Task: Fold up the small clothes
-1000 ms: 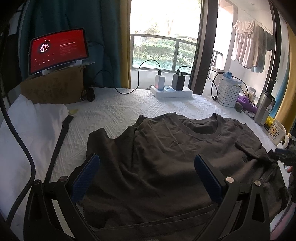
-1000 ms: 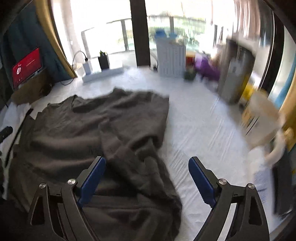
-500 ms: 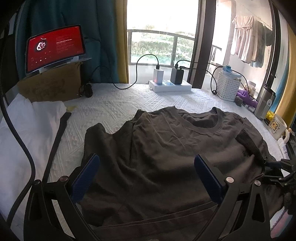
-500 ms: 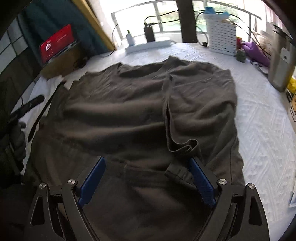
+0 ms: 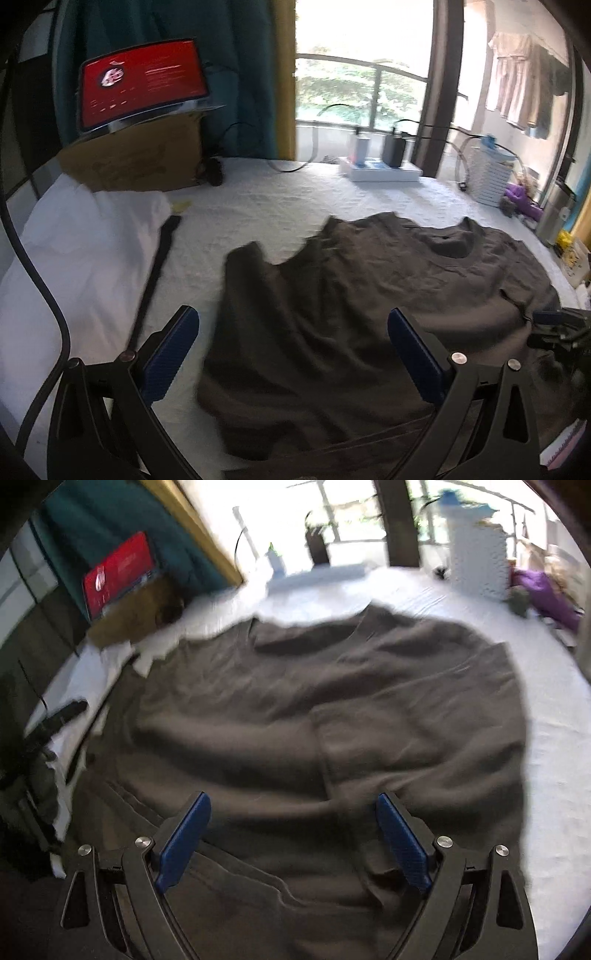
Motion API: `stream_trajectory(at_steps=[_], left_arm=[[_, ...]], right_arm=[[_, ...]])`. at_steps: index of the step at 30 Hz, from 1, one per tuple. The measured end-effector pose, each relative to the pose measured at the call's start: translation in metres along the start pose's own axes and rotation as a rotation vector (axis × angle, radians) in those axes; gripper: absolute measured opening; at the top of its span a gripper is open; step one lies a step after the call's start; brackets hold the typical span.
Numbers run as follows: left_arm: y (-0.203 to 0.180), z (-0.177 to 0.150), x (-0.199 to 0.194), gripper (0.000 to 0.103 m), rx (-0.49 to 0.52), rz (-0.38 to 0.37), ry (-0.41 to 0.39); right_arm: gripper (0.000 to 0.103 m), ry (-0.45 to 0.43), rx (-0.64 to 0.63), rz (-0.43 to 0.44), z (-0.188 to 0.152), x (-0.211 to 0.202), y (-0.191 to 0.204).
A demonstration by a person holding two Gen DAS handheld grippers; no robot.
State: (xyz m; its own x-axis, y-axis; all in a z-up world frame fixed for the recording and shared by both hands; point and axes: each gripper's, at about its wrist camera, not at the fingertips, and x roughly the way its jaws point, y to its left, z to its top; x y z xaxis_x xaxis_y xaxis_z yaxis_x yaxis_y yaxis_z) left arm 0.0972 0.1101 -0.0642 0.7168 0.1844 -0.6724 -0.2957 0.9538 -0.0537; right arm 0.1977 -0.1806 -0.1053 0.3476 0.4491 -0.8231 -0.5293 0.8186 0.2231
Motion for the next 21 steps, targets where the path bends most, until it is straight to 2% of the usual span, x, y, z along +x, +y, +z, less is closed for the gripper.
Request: stream_trajectory(at_steps=[4,8,10,13,16,18,19,21], left_arm=[[0.027,0.001,0.009,0.101,-0.024,0.054,0.022],[0.051,0.004,0.028,0.101,-0.034,0.08,0.046],[0.059,0.008,0.04,0.101,-0.027,0.064,0.068],[0.061,0.014,0.059,0.1,0.01,0.0,0.103],[0.053,0.021,0.076,0.092,0.076,-0.064,0.127],[0.049,0.023,0.091,0.081,0.102,-0.117,0.151],[0.048,0.024,0.1,0.06,0.104,-0.133,0.171],[0.047,0.025,0.105,0.041,0.119,-0.12,0.168]], right_arm=[[0.092,-0.047,-0.023,0.009,0.011,-0.003,0.013],[0.092,-0.112,-0.035,-0.066,0.027,-0.015,0.012],[0.092,-0.118,-0.032,-0.098,0.031,-0.015,0.008],[0.092,-0.099,-0.017,-0.131,0.034,-0.009,-0.001],[0.092,-0.089,0.013,-0.155,0.036,-0.004,-0.011],[0.092,-0.092,0.033,-0.157,0.037,-0.001,-0.015],[0.092,-0.092,0.043,-0.16,0.037,-0.001,-0.017],[0.092,-0.091,0.06,-0.17,0.038,0.001,-0.022]])
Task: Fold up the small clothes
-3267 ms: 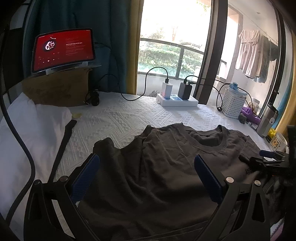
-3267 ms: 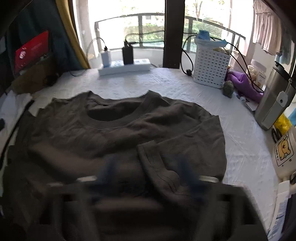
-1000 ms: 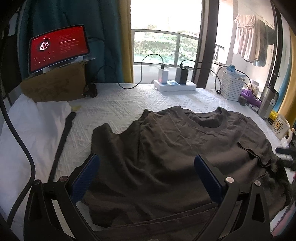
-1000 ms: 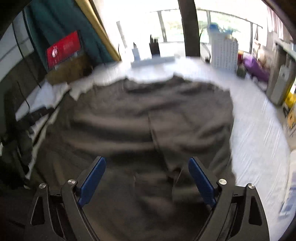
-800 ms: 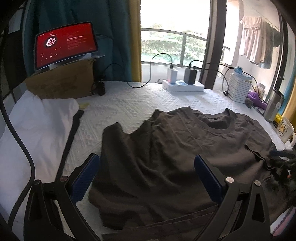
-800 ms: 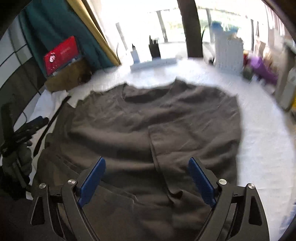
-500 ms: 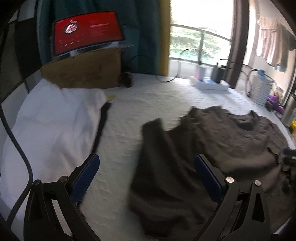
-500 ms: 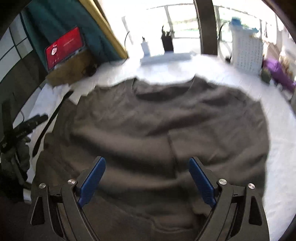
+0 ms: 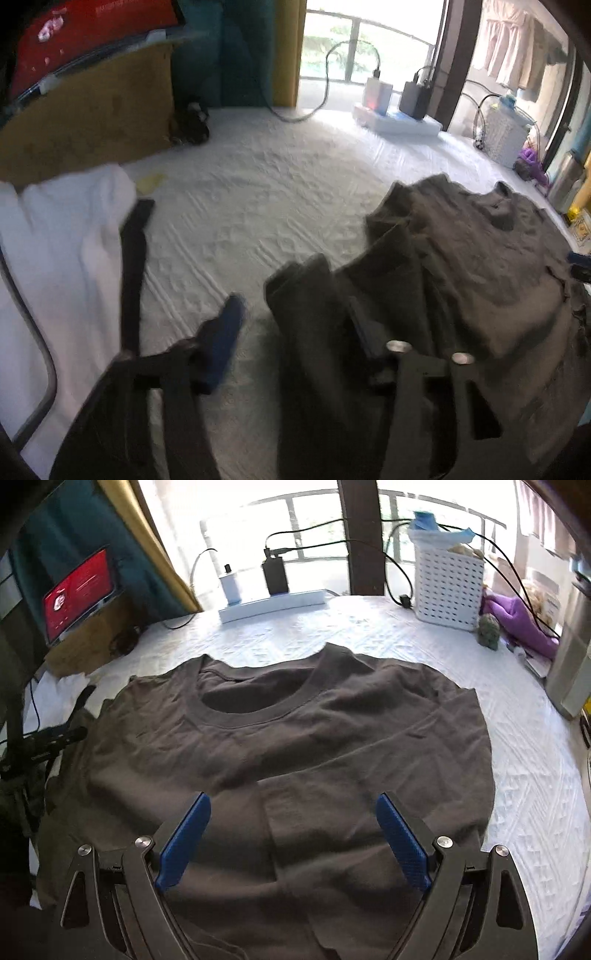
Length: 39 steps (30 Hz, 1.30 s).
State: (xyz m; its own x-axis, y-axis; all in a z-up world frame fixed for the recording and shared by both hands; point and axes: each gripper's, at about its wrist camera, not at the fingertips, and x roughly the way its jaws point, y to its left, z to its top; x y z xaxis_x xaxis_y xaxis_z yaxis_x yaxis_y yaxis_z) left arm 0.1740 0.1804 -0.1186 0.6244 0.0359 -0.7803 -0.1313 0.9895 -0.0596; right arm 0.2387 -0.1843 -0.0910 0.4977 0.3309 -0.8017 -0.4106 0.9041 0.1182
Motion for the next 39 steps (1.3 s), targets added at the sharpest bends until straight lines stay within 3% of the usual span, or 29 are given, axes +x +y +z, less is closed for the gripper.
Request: stream_trajectory(at_steps=[2,5,11,14,19,24,30,33,34,35,37,39], left_arm=[[-0.001,-0.001,-0.003,0.01,0.012,0.002,0.008],[0.006,-0.007,-0.012,0.005,-0.04,0.015,0.002],[0.011,-0.026,-0.05,0.005,-0.127,0.128,-0.088],[-0.001,-0.023,-0.064,0.005,-0.091,0.171,-0.126],[-0.034,-0.006,-0.074,0.005,-0.001,0.173,-0.167],[-0.083,0.012,-0.072,0.005,0.148,0.125,-0.178],[-0.141,0.017,-0.044,0.005,0.277,-0.028,-0.113],[-0.156,0.015,-0.019,0.008,0.297,-0.133,0.014],[-0.156,0.015,-0.019,0.019,0.294,-0.15,0.041],[-0.152,0.015,-0.022,0.036,0.274,-0.172,0.049],[-0.135,0.013,-0.04,0.047,0.212,-0.208,0.029],[-0.112,0.014,-0.06,0.051,0.153,-0.223,-0.001]], right_arm=[[0.092,-0.001,0.008,-0.008,0.0,0.0,-0.003],[0.092,-0.004,0.017,-0.009,-0.001,-0.001,-0.006],[0.092,-0.01,0.02,0.003,-0.003,-0.001,-0.007],[0.092,-0.02,0.009,0.015,-0.003,-0.004,-0.004],[0.092,-0.057,0.005,0.037,-0.004,-0.017,-0.002],[0.092,-0.084,0.033,0.048,-0.011,-0.028,-0.009],[0.092,-0.103,0.07,0.046,-0.024,-0.037,-0.023],[0.092,-0.11,0.086,0.041,-0.029,-0.042,-0.03],[0.092,-0.112,0.089,0.039,-0.031,-0.044,-0.032],[0.092,-0.115,0.09,0.037,-0.032,-0.047,-0.033],[0.092,-0.122,0.091,0.032,-0.035,-0.051,-0.036],[0.092,-0.128,0.097,0.024,-0.038,-0.055,-0.039]])
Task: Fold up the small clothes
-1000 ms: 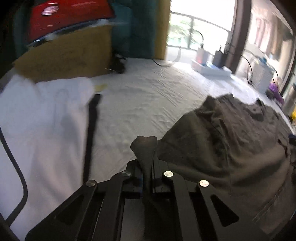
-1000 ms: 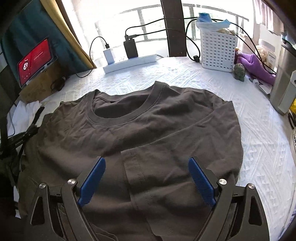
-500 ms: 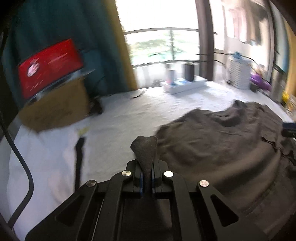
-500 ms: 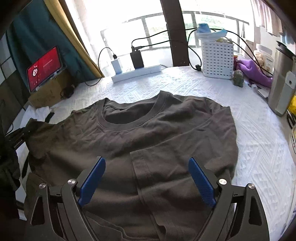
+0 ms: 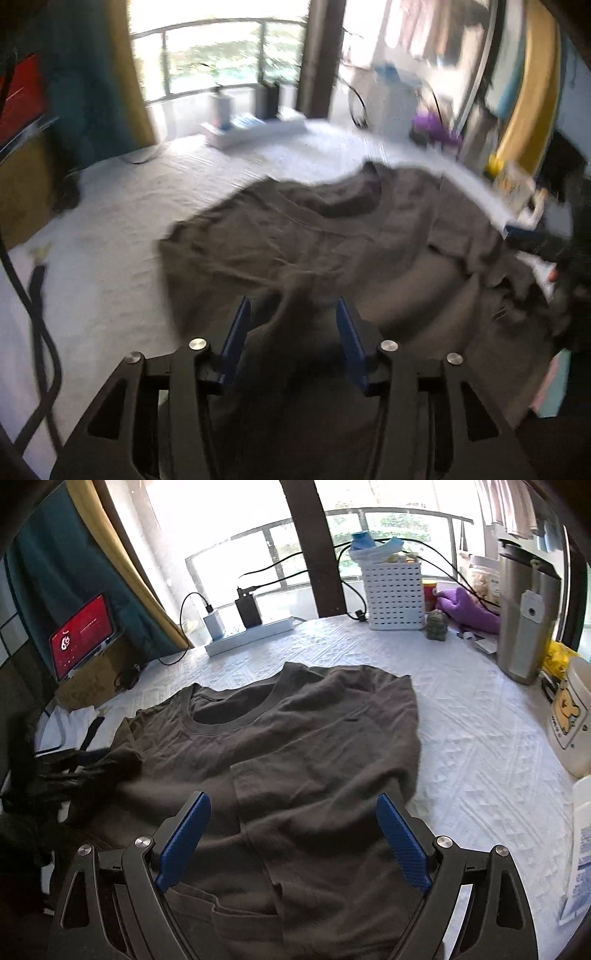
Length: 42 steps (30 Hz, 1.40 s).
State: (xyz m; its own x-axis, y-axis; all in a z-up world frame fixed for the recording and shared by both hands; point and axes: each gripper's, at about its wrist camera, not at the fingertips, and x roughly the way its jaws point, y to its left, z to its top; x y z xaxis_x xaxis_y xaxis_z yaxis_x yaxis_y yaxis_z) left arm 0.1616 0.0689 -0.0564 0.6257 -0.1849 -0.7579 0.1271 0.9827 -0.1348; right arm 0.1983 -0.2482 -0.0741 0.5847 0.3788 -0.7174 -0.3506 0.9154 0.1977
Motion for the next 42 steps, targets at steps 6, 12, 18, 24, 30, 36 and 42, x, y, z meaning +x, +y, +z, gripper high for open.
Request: stream_trajectory(at_steps=[6,12,18,24,30,36,42], left_arm=[[0.053,-0.029,-0.025,0.065,-0.116,0.061,-0.01],[0.074,-0.062,-0.009,0.064,-0.208,0.031,0.054],[0.056,-0.075,-0.009,0.02,-0.143,-0.015,0.057],[0.014,-0.065,-0.04,0.008,0.015,0.044,-0.074],[-0.033,-0.057,-0.038,0.008,0.143,-0.072,-0.051],[-0.055,-0.071,-0.016,0.009,0.212,-0.172,0.094],[-0.022,-0.042,-0.046,0.013,0.119,-0.171,-0.016]], right_arm=[[0.092,0.003,0.017,-0.015,-0.004,0.002,-0.002],[0.092,0.007,-0.024,-0.004,-0.002,0.002,0.017],[0.092,0.018,-0.035,-0.015,-0.005,0.002,0.026],[0.092,0.011,-0.044,-0.017,-0.009,-0.005,0.032],[0.092,0.012,-0.041,-0.022,-0.015,-0.008,0.033],[0.092,0.009,-0.035,-0.023,-0.021,-0.014,0.031],[0.092,0.003,-0.012,-0.038,-0.024,-0.018,0.021]])
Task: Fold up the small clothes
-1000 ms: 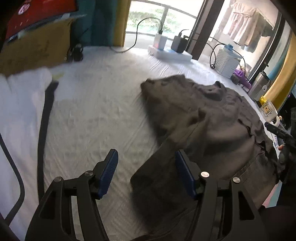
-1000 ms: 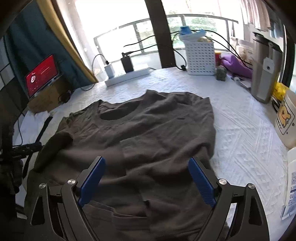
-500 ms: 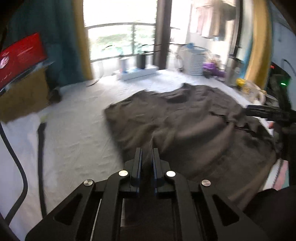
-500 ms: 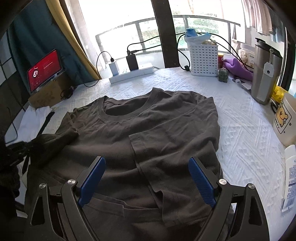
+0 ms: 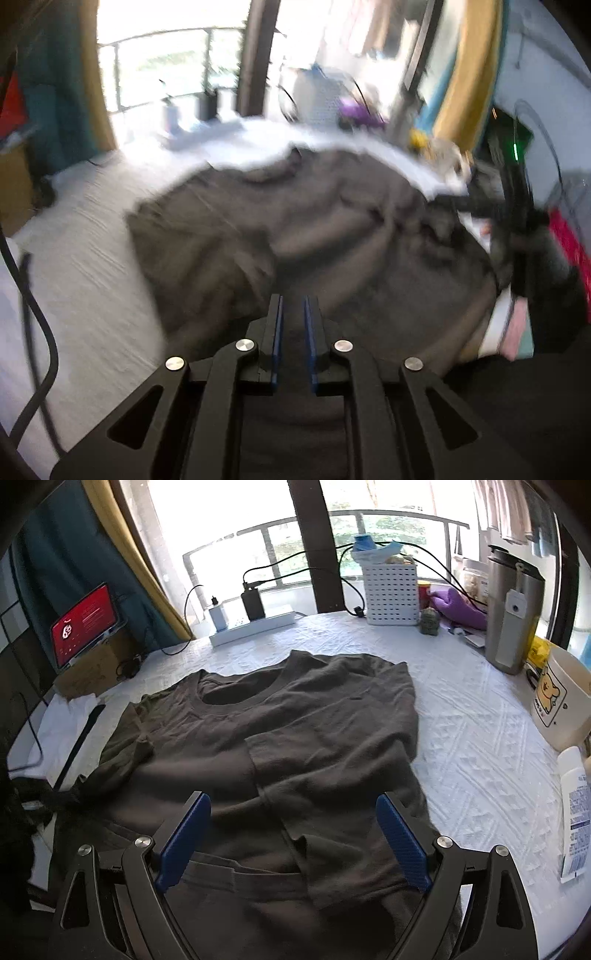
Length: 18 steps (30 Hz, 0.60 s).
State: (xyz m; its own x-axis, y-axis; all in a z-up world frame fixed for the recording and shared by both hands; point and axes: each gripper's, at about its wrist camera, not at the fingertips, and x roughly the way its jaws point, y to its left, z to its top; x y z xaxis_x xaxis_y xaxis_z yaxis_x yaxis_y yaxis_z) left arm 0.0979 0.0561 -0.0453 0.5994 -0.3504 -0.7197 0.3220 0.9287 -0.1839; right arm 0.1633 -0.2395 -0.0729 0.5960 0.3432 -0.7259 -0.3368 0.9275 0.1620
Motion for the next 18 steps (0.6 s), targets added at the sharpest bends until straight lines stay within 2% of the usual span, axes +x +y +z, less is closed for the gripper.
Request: stream_trajectory(at_steps=[2,3,6,8,11,14,18], left_arm=[[0.017,0.011,-0.006,0.019,-0.014,0.07,-0.029],[0.024,0.016,-0.004,0.02,-0.012,0.111,-0.027],[0.05,0.025,0.026,0.02,-0.01,0.228,0.057],[0.052,0.027,0.043,0.02,0.019,0.268,0.101],[0.04,0.03,0.062,0.02,0.088,0.245,0.12],[0.024,0.03,0.085,0.02,0.175,0.283,0.171],[0.003,0.028,0.105,0.02,0.261,0.283,0.242]], right_arm=[[0.092,-0.005,0.005,0.0,0.0,0.0,-0.002],[0.092,-0.007,0.007,0.002,0.001,0.0,-0.003],[0.092,-0.01,0.008,0.008,0.002,0.001,-0.004],[0.092,-0.009,0.008,0.01,0.002,0.002,-0.005],[0.092,-0.004,0.017,0.007,0.002,0.004,-0.009],[0.092,0.0,0.033,-0.001,0.002,0.006,-0.016],[0.092,0.002,0.043,-0.003,0.002,0.008,-0.02]])
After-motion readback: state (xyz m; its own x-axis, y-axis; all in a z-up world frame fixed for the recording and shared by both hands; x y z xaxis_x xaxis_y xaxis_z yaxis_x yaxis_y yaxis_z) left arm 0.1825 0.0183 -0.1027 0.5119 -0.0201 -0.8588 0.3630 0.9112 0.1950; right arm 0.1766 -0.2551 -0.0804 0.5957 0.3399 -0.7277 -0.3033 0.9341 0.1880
